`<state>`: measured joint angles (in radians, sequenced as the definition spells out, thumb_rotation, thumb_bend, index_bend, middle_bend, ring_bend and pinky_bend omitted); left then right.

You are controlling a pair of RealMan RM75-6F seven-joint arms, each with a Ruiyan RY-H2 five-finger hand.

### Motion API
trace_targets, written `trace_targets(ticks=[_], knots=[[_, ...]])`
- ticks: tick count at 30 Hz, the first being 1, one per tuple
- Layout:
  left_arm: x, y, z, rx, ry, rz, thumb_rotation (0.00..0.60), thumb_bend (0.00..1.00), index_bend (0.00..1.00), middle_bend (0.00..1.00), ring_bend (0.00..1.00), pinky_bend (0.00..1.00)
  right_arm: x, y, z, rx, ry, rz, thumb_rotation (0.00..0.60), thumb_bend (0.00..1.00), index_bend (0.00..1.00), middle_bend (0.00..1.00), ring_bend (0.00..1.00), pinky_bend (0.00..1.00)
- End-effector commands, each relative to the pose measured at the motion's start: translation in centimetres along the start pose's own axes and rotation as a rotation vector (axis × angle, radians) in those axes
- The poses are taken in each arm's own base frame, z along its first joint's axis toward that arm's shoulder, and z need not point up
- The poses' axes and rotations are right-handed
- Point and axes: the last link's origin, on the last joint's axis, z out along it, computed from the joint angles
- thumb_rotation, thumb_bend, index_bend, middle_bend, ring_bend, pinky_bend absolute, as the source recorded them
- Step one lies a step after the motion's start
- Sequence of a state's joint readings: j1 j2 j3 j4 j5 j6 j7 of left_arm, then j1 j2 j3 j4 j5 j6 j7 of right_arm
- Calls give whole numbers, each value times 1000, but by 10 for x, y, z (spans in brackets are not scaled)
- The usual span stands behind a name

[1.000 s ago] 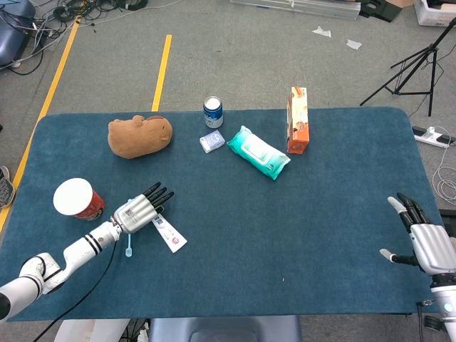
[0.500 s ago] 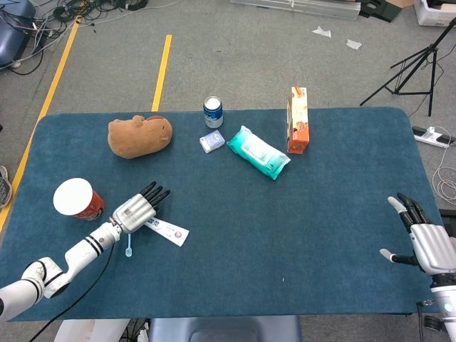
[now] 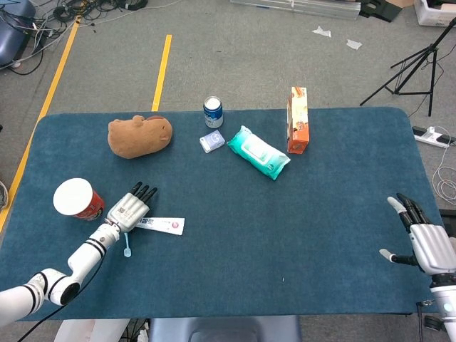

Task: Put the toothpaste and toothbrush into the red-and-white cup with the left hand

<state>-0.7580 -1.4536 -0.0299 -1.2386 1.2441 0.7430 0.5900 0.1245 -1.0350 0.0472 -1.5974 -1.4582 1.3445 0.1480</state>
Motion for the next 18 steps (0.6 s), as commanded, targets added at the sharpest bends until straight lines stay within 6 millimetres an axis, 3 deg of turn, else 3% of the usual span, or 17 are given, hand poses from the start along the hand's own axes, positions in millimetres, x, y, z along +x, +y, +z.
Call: trace_targets(ticks=[1, 5, 18], knots=[[5, 1, -3, 28, -61, -42, 600, 0, 532, 0, 0, 0, 0, 0, 0, 1, 0, 0, 600, 0, 0, 0, 0, 354], [8, 1, -5, 56, -90, -65, 600, 0, 518, 0, 0, 0, 0, 0, 0, 1, 0, 0, 600, 0, 0, 0, 0, 354], [25, 7, -15, 60, -114, -130, 600, 0, 330, 0, 0, 0, -2, -2, 0, 7, -5, -5, 600, 0, 0, 0, 0, 354]])
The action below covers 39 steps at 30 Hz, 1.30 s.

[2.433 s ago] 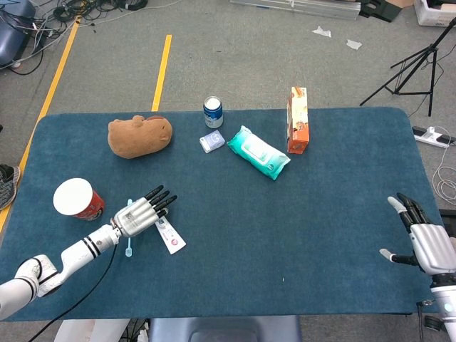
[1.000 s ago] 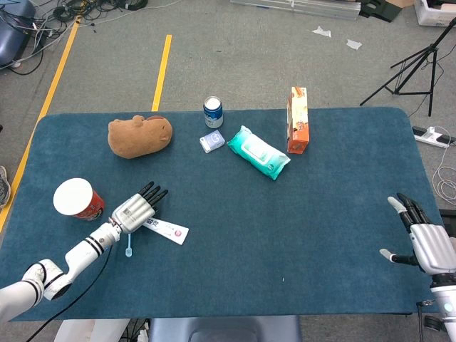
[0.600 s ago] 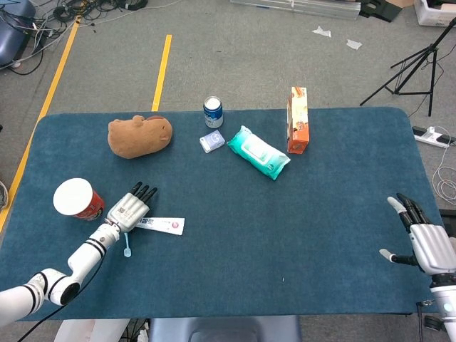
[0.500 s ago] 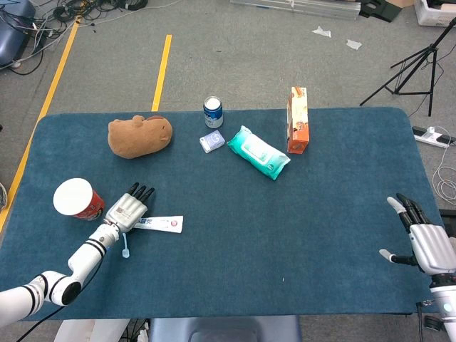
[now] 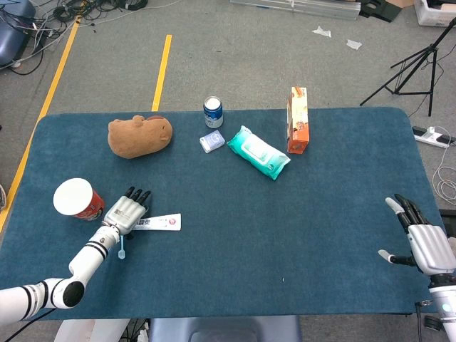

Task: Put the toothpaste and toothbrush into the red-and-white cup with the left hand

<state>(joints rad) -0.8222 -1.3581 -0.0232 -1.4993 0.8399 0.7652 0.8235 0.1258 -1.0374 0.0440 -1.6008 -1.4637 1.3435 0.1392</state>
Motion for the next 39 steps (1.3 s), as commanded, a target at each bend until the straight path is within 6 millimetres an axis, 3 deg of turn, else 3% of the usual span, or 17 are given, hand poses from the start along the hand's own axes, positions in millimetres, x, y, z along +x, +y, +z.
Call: trace_targets(ticks=[1, 10, 21, 26, 39], knots=[[4, 3, -2, -5, -1, -26, 600, 0, 328, 0, 0, 0, 0, 0, 0, 0, 0, 0, 600, 0, 0, 0, 0, 354], [12, 15, 1, -18, 17, -145, 600, 0, 350, 0, 0, 0, 1, 0, 0, -1, 2, 4, 600, 0, 0, 0, 0, 354], [11, 23, 10, 2, 31, -163, 600, 0, 365, 0, 0, 0, 1, 1, 0, -1, 1, 4, 600, 0, 0, 0, 0, 354], [13, 27, 13, 9, 43, -205, 600, 0, 424, 0, 0, 0, 1, 1, 0, -1, 0, 5, 600, 0, 0, 0, 0, 354], [17, 29, 17, 48, 8, -320, 600, 0, 467, 0, 0, 0, 1, 1, 0, -2, -1, 5, 600, 0, 0, 0, 0, 354]])
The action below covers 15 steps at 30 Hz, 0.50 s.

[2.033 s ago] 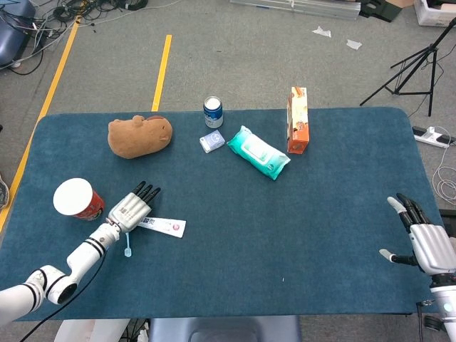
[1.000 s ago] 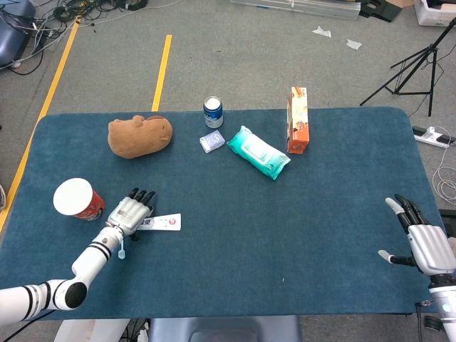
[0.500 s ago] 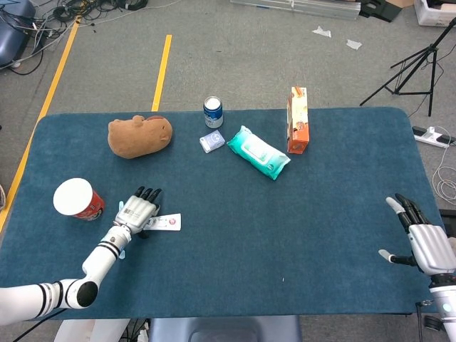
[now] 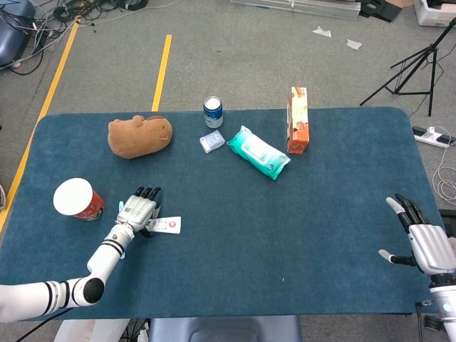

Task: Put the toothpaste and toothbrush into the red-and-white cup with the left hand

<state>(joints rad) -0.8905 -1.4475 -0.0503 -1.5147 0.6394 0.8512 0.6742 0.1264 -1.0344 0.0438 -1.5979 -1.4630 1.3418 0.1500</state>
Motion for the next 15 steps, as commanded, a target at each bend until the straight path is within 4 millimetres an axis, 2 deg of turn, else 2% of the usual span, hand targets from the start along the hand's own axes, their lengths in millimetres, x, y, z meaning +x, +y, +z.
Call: trace_targets(ticks=[1, 15], knots=[[0, 2, 1, 4, 1, 0, 600, 0, 465, 0, 0, 0, 0, 0, 0, 0, -1, 0, 600, 0, 0, 0, 0, 354], [-3, 9, 4, 8, 19, 0, 600, 0, 442, 0, 0, 0, -1, 0, 0, 1, -6, -1, 600, 0, 0, 0, 0, 354]])
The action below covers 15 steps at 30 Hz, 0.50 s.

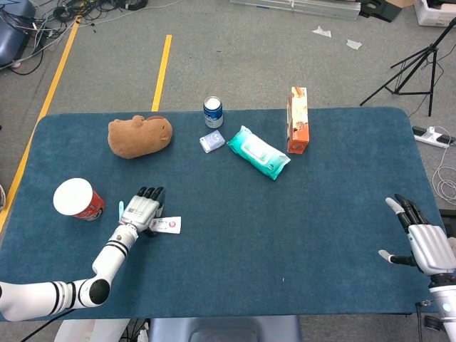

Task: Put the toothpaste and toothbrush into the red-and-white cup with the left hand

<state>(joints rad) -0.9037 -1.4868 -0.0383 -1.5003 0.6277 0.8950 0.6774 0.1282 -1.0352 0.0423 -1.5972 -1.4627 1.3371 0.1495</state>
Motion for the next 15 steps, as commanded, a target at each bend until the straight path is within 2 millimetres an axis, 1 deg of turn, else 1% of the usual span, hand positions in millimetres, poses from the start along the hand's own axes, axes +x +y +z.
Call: trace_targets(ticks=[1, 11, 15], knots=[[-1, 0, 1, 2, 4, 4, 600, 0, 443, 0, 0, 0, 0, 0, 0, 0, 0, 0, 600, 0, 0, 0, 0, 354], [-4, 0, 3, 12, -3, 12, 600, 0, 451, 0, 0, 0, 0, 0, 0, 0, -1, 1, 600, 0, 0, 0, 0, 354], [-4, 0, 3, 14, -2, 9, 600, 15, 461, 0, 0, 0, 0, 0, 0, 0, -3, 1, 600, 0, 0, 0, 0, 354]])
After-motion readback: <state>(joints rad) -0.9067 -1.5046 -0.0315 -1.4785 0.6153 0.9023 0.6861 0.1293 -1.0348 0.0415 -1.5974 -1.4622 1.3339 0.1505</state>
